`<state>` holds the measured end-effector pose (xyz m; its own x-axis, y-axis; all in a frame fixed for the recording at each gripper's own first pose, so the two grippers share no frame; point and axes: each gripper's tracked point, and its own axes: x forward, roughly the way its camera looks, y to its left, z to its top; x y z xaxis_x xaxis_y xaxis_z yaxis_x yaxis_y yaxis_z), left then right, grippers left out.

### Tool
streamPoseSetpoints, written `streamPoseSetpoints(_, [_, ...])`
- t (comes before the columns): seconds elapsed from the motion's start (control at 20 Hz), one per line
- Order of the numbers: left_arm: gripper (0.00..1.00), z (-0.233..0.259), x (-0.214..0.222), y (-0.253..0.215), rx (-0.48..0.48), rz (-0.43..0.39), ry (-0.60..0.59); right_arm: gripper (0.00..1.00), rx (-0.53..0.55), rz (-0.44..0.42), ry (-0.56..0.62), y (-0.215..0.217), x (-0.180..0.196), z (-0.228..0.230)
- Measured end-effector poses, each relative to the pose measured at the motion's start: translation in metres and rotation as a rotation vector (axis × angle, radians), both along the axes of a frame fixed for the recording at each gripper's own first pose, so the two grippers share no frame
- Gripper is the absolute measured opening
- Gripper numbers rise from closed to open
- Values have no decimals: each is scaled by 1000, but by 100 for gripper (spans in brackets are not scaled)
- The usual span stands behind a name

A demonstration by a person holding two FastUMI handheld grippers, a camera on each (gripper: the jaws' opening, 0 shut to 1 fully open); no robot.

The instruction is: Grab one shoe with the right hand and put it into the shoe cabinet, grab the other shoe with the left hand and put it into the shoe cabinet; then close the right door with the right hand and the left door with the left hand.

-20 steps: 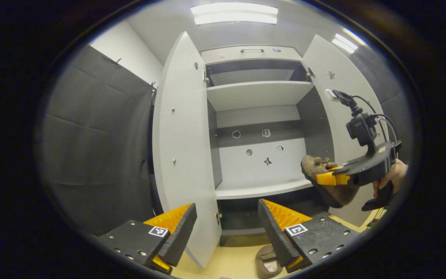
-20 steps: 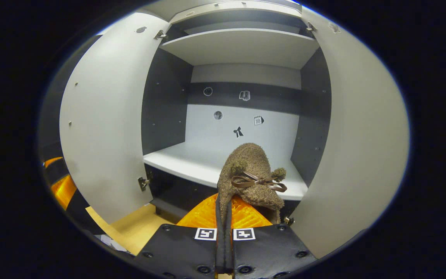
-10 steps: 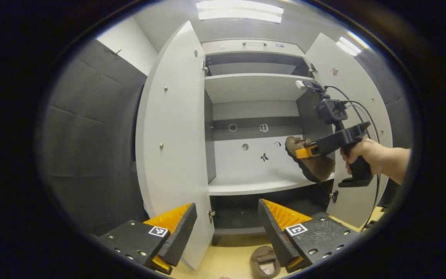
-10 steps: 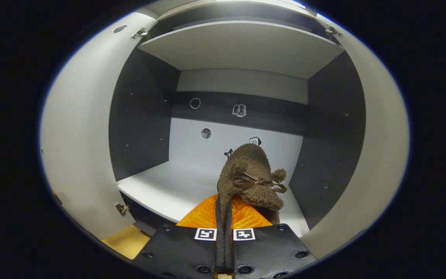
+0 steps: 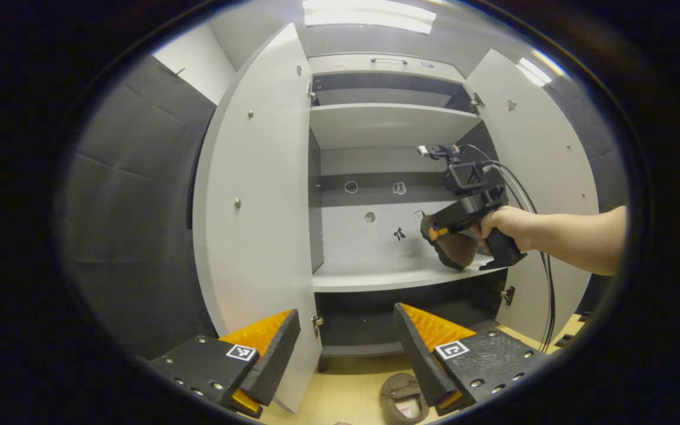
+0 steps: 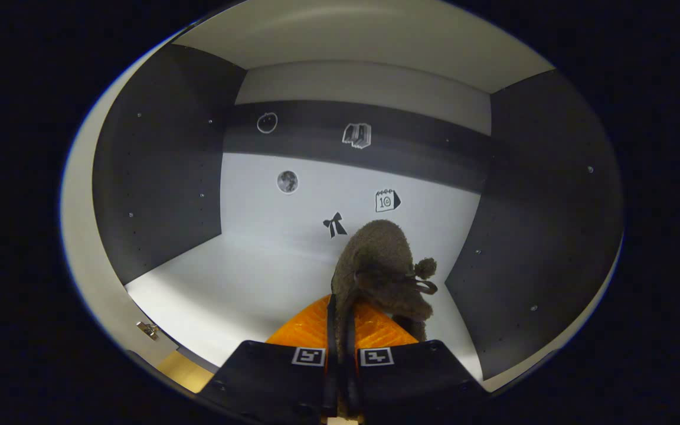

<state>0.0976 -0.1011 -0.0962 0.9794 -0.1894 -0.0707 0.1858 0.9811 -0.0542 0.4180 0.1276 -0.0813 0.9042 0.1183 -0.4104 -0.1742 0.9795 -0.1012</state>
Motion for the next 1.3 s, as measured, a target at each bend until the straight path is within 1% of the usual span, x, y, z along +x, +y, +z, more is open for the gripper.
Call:
streamPoseSetpoints(0.05, [93,-4,1,0,5,-1,11,16,-1,-6,-1,0,2,0])
streamPoseSetpoints(0.1, [93,-8,2,-1,7,-3,21,42,10,2,-16,3,2,3])
streamPoseSetpoints(0.15, [93,-14,4,0,11,-5,29,47,11,-2,-34,2,1,7])
streamPoseSetpoints(0.25, [93,-24,9,-1,25,-9,46,84,27,0,-73,-1,-9,17])
streamPoseSetpoints(0.3, [93,-30,12,-2,26,-15,57,94,41,-3,-93,-3,-15,22])
streamPoseSetpoints(0.35, [93,-37,15,-5,20,-27,70,97,52,-13,-117,-9,-23,26])
streamPoseSetpoints(0.55, [93,-80,25,-21,-42,-80,185,98,104,-34,-199,-28,-72,41])
streamPoseSetpoints(0.7, [93,-115,26,-29,-53,-103,278,98,78,-37,-245,-44,-109,45])
streamPoseSetpoints(0.75, [100,-125,29,-32,-50,-112,299,98,73,-43,-252,-49,-121,44])
streamPoseSetpoints(0.8, [93,-134,30,-36,-46,-123,317,97,77,-51,-257,-53,-135,44])
streamPoseSetpoints(0.95, [93,-163,28,-49,-23,-165,377,97,96,-56,-263,-60,-176,34])
streamPoseSetpoints(1.0, [100,-175,27,-54,-12,-175,401,97,87,-57,-262,-62,-186,29])
streamPoseSetpoints(1.05, [93,-188,25,-58,-1,-187,426,98,71,-53,-263,-64,-196,24])
streamPoseSetpoints(1.2, [93,-224,8,-73,25,-228,511,98,22,-34,-252,-67,-217,15])
streamPoseSetpoints(1.3, [93,-253,-4,-82,59,-254,572,97,33,-26,-237,-67,-227,13])
